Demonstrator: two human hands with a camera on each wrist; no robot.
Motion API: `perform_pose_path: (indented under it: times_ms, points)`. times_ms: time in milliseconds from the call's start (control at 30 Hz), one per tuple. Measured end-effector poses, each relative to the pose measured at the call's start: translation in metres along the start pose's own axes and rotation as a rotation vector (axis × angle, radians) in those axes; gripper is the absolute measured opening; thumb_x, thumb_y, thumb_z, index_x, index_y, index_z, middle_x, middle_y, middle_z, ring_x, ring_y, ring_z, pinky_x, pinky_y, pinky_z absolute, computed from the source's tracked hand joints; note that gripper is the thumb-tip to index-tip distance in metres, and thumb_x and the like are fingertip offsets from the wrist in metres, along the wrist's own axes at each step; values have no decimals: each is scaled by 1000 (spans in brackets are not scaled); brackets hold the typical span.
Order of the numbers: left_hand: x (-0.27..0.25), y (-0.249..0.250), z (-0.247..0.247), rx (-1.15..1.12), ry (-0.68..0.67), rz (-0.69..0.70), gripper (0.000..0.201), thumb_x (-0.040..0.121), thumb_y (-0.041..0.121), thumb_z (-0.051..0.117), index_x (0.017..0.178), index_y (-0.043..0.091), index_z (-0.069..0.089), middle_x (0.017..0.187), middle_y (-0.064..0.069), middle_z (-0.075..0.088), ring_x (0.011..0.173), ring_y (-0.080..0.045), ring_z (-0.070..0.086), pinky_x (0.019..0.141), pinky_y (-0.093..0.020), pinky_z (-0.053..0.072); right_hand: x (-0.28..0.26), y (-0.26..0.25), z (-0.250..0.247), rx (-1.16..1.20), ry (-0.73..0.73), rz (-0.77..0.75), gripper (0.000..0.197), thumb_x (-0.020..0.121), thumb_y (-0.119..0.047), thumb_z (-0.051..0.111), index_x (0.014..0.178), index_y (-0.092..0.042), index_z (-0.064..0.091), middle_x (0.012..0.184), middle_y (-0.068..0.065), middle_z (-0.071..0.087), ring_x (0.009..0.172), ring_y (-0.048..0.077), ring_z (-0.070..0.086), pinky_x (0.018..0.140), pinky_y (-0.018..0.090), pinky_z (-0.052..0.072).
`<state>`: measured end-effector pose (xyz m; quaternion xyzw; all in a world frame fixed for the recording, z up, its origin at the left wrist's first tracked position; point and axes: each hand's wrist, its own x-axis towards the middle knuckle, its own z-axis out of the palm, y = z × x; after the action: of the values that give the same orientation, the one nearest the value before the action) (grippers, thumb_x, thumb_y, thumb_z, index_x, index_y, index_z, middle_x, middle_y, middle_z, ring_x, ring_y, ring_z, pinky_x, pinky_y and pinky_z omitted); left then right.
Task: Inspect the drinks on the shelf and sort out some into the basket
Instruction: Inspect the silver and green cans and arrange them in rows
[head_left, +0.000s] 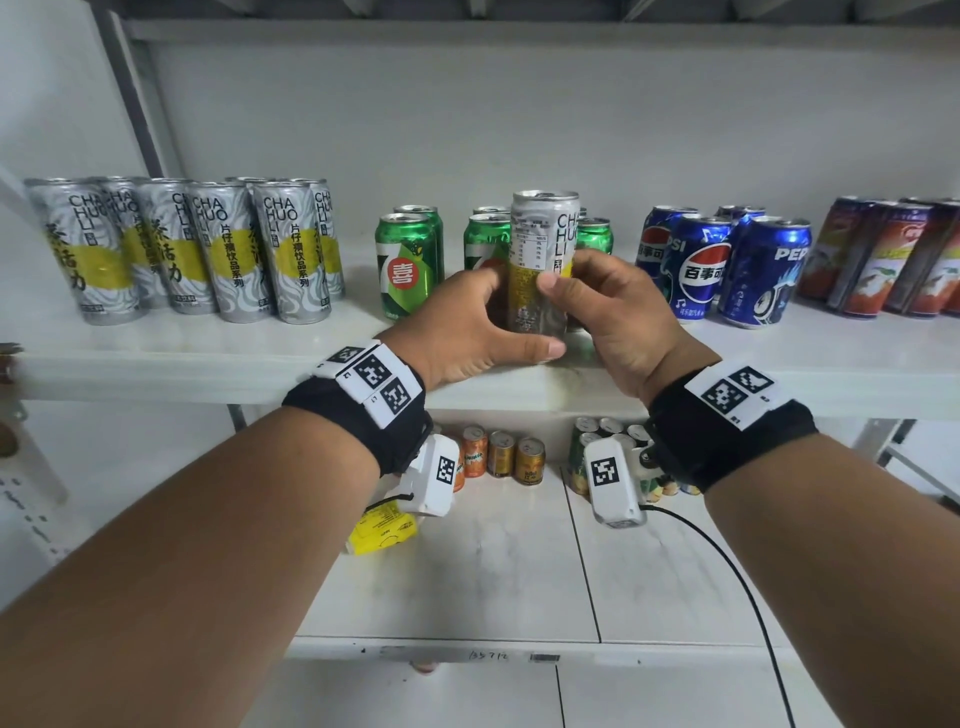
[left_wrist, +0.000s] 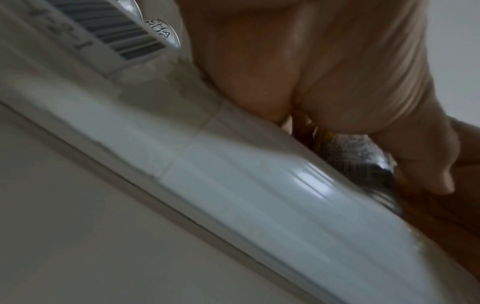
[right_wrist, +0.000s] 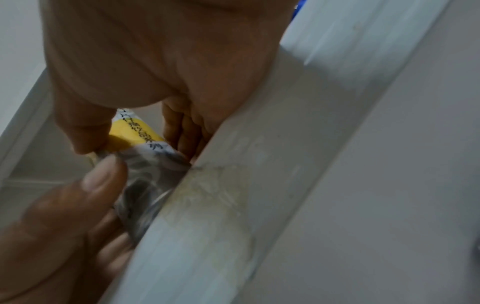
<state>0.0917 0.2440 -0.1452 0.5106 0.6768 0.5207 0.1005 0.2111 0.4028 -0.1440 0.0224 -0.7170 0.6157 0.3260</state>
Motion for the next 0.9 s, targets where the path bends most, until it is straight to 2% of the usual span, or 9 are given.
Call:
perform_pose_path:
  times_ms: [67, 167, 267, 333, 467, 600, 733, 800, 900]
  points:
    - [0, 0, 1, -1, 16, 2, 84, 65, 46, 100, 138, 19, 67, 122, 5, 80, 118, -12, 75, 107, -44, 60, -1, 0, 0, -14, 0, 5, 18, 91, -28, 81, 101, -15, 73, 85, 1, 73, 75, 17, 66, 72, 31, 57]
    - [0, -2, 1, -58, 46, 3, 72, 70, 30, 102, 132, 17, 69, 116, 3, 82, 111, -15, 78, 99, -42, 64, -2, -1, 0, -1, 4, 25, 20, 91, -26, 80, 104, -14, 71, 86, -2, 75, 77, 14, 69, 72, 30, 57]
    - [-2, -4, -2, -141, 60, 3, 65, 68, 23, 103, 124, 21, 69, 113, 5, 83, 107, -16, 79, 90, -32, 65, -1, -4, 3, 53, 34, 52, 29, 89, -26, 76, 111, -8, 71, 101, 15, 70, 90, 30, 64, 84, 45, 53]
    - [-4, -2, -3, -163, 58, 1, 68, 62, 33, 98, 123, 22, 69, 115, 4, 82, 109, -18, 79, 93, -34, 64, -1, -7, 6, 64, 52, 65, 31, 87, -26, 69, 108, -3, 70, 100, 24, 58, 88, 33, 53, 79, 46, 46]
    - [-4, 2, -2, -170, -6, -6, 70, 70, 40, 90, 132, 18, 66, 122, 0, 81, 115, -19, 77, 98, -36, 63, -1, -8, 7, 22, 54, 69, 17, 84, -23, 67, 91, -7, 66, 87, 19, 55, 76, 27, 49, 68, 37, 44]
    - [-2, 5, -1, -105, -39, -23, 70, 81, 31, 95, 141, 17, 62, 126, 2, 79, 118, -15, 75, 104, -37, 61, 0, -4, 5, -16, 39, 43, 26, 94, -16, 75, 108, 1, 62, 80, 9, 67, 74, 25, 58, 70, 39, 49]
    - [-1, 1, -1, -136, -24, -30, 56, 87, 16, 91, 137, 15, 66, 120, 1, 81, 113, -16, 77, 90, -30, 64, -1, -5, 4, -53, -3, 41, 19, 96, -13, 73, 107, -2, 62, 78, 4, 71, 69, 15, 63, 66, 29, 52]
    - [0, 0, -2, -144, -18, -32, 54, 86, 15, 92, 134, 14, 67, 117, -1, 82, 111, -18, 78, 90, -34, 64, -1, -9, 5, -18, 7, 63, 22, 90, -16, 71, 107, -2, 67, 82, 17, 60, 75, 25, 54, 71, 36, 46]
    - [0, -1, -4, -161, 9, -30, 64, 80, 16, 97, 135, 14, 65, 120, -5, 81, 114, -23, 78, 98, -46, 64, -2, -10, 5, -3, 9, 65, 48, 85, -21, 62, 117, 15, 64, 94, 37, 54, 87, 33, 47, 79, 44, 40]
